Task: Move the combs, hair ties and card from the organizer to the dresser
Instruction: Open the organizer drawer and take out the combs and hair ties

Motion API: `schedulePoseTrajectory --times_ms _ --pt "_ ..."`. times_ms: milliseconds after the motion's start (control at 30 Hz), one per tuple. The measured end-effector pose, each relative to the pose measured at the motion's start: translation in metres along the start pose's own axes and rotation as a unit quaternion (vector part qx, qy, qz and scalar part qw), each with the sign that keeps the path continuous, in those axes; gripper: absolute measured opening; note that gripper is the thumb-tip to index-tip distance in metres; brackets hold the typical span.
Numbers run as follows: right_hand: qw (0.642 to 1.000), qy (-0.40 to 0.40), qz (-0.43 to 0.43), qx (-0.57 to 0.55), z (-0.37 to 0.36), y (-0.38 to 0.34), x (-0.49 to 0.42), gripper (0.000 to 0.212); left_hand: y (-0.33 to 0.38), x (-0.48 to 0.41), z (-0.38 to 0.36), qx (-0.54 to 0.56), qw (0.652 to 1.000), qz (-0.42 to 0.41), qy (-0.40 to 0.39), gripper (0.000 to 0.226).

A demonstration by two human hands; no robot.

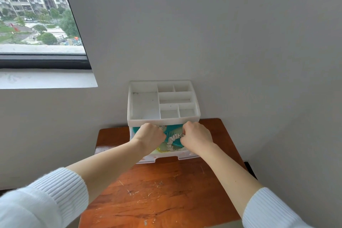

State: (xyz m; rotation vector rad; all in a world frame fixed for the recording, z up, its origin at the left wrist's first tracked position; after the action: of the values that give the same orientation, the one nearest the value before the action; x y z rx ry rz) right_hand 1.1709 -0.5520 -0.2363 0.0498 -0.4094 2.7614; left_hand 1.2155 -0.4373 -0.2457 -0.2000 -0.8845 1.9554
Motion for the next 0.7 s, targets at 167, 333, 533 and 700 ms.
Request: schedulePoseTrajectory --times_ms 167,333,533,700 --pt "0.998 0.043 0.024 -0.046 0.013 0.007 0.004 0.002 -0.017 0.003 0.01 0.081 0.996 0.016 0.039 0.02" --pt "0.975 0.127 0.051 -0.177 0.039 0.018 0.009 0.004 -0.042 0.02 0.013 0.238 0.962 0.013 0.13 0.036" --pt "0.956 0.022 0.058 -0.287 0.024 0.006 0.0 0.013 -0.074 0.065 -0.032 0.364 0.912 0.082 0.172 0.034" --pt "0.972 -0.105 0.058 -0.201 -0.024 -0.022 -0.017 0.02 -0.075 0.098 -0.061 0.326 0.906 0.124 0.237 0.026"
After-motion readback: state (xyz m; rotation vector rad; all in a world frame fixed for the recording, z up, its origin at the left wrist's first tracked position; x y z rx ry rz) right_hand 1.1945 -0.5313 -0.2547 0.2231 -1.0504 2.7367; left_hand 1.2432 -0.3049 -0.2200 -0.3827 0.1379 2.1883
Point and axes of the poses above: each hand's wrist, its own x-axis away from the middle knuckle, its own z-axis out of the back of the hand, y = z × x, the point moved 6 cm from there along -x, towards the middle knuckle, and after that the axes turned 1 degree about -x, right-handed, at the moved point
